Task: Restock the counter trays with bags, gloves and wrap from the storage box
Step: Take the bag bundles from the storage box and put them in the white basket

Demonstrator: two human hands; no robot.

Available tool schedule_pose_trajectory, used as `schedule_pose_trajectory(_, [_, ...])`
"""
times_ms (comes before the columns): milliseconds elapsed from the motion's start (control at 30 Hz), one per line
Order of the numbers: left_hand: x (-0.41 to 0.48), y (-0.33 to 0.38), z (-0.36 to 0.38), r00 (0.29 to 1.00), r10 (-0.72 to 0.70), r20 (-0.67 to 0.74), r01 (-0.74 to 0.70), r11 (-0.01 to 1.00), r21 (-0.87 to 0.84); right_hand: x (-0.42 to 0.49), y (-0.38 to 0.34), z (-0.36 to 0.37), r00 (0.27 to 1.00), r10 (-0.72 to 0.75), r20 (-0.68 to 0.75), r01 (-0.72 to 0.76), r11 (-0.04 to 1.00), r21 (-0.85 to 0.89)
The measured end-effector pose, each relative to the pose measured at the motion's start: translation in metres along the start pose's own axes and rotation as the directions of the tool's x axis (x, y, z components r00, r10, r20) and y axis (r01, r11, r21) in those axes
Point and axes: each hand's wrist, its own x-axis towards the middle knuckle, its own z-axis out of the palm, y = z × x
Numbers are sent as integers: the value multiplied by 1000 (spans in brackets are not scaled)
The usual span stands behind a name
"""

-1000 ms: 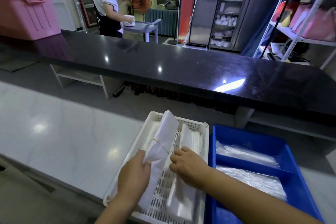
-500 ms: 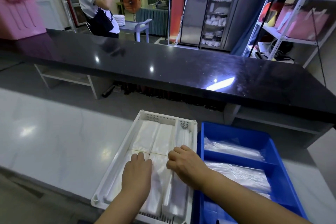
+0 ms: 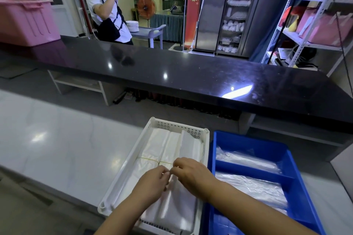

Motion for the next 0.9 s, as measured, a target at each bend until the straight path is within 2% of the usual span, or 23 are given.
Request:
schedule_pose_trajectory(133, [-3,-3,7,998,-53,-27,55,996,63,-5,9,-4,994,106,-29,-104,992,74])
schedule_pose_trajectory(200, [-3,-2,12,998,-23,-61,30,992,123,-11,14,-8,989,137,-53,-133,988,79])
schedule_pose_trajectory(333, [-6,3,21,991,-2,-131,19,991,130,-23,26,-11,982,177,-66,-170,980,100])
schedule_pose_trajectory(433, [-8,-2,28,964,116,-237,-23,931,364,-27,31,-9,980,189,-69,-179,975,133])
schedule_pose_trajectory(533, [-15,-7,34,942,208,-264,-81,903,421,-25,31,-6,983,172,-63,-158,970,184])
schedule_pose_trajectory(667, [-36,-18,35,957,116,-267,-7,926,376,-8,25,3,992,127,-20,-119,965,233])
schedule_pose_trajectory(800, [-76,-30,17,897,60,-437,97,940,327,17,2,7,998,65,-13,-59,957,284])
schedule_pose_trajectory(900, [-120,-39,-13,826,117,-552,116,922,369,31,-33,4,999,-2,-34,14,942,336])
